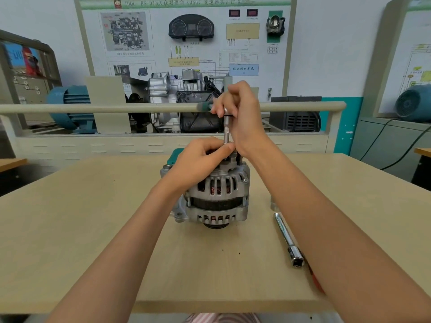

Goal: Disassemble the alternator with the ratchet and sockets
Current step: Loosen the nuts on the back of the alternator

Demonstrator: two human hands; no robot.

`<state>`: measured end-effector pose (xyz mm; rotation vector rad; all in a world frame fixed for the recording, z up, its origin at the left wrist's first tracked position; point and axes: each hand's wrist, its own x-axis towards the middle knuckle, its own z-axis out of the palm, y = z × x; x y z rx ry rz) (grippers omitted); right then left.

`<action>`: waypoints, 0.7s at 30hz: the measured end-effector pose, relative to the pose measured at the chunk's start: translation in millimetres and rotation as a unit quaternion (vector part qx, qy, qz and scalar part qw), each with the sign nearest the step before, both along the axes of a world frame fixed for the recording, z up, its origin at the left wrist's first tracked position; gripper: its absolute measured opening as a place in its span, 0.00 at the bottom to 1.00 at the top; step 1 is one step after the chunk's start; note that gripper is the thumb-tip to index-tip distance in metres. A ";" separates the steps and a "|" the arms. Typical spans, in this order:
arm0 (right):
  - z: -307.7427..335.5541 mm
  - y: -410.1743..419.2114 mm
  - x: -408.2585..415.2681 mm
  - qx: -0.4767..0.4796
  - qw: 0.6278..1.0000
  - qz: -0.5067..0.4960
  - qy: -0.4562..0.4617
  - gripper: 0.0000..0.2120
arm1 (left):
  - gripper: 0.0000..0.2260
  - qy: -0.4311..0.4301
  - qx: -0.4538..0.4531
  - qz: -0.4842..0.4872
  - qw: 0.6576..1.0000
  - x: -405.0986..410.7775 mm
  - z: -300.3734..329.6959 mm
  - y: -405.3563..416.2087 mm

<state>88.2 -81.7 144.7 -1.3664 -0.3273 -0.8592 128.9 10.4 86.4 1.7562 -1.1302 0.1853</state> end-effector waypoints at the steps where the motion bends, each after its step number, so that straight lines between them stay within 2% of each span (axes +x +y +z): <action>1: 0.4 -0.6 0.5 0.018 0.999 0.027 -0.005 0.29 | 0.17 -0.002 0.000 0.001 1.000 -0.3 0.3 0.4; 3: -2.1 1.7 -0.1 0.016 1.000 0.017 -0.007 0.28 | 0.17 -0.008 -0.011 0.000 1.000 -0.4 -0.1 0.4; 5: -10.3 4.8 -1.3 -0.068 0.992 -0.101 -0.020 0.23 | 0.15 -0.020 -0.013 0.014 1.000 -0.9 -0.1 0.4; 6: -15.1 5.5 -1.7 -0.148 0.969 -0.195 -0.032 0.19 | 0.14 -0.026 -0.015 0.016 0.999 -0.4 -0.4 -0.1; 7: -19.7 6.3 -1.7 -0.237 0.924 -0.297 -0.034 0.15 | 0.14 -0.019 -0.021 0.020 0.999 -1.0 -0.3 0.2; 9: -24.4 11.6 -0.3 -0.372 0.790 -0.488 0.004 0.09 | 0.10 -0.003 -0.031 0.035 0.999 -1.2 -0.5 -0.1; 10: -24.8 15.2 0.6 -0.406 0.735 -0.542 0.028 0.09 | 0.10 -0.002 -0.037 0.042 0.998 -0.7 -0.4 -0.9; 11: -24.9 18.6 1.2 -0.419 0.708 -0.567 0.042 0.11 | 0.15 -0.004 -0.039 0.046 0.998 -1.4 -0.1 -1.0; 12: -24.1 20.9 1.5 -0.414 0.709 -0.569 0.043 0.11 | 0.16 -0.008 -0.041 0.047 0.998 -0.5 -1.0 -1.9; 13: -22.3 21.6 1.7 -0.396 0.733 -0.552 0.033 0.11 | 0.13 -0.006 -0.041 0.047 0.998 -0.6 -1.1 -1.9; 14: -20.2 21.3 1.3 -0.366 0.771 -0.521 0.015 0.12 | 0.08 -0.003 -0.041 0.045 0.998 -0.2 -1.7 -1.4; 15: -17.2 20.3 1.1 -0.331 0.817 -0.473 -0.002 0.16 | 0.09 0.004 -0.036 0.037 0.999 -2.0 -0.5 -0.7; 17: -11.4 16.4 0.5 -0.237 0.914 -0.328 -0.019 0.20 | 0.11 0.008 -0.016 0.030 0.999 -3.6 1.0 -0.3; 18: -8.6 15.7 -0.8 -0.185 0.949 -0.254 -0.015 0.21 | 0.10 0.003 -0.011 0.026 1.000 -2.9 0.4 -1.4; 19: -5.5 14.6 -1.8 -0.133 0.973 -0.188 -0.008 0.22 | 0.12 0.001 -0.007 0.020 1.000 -3.8 0.6 -1.8; 21: -0.6 10.2 -2.1 -0.038 0.997 -0.067 0.001 0.26 | 0.17 0.001 0.001 0.008 1.000 -3.4 1.2 -0.8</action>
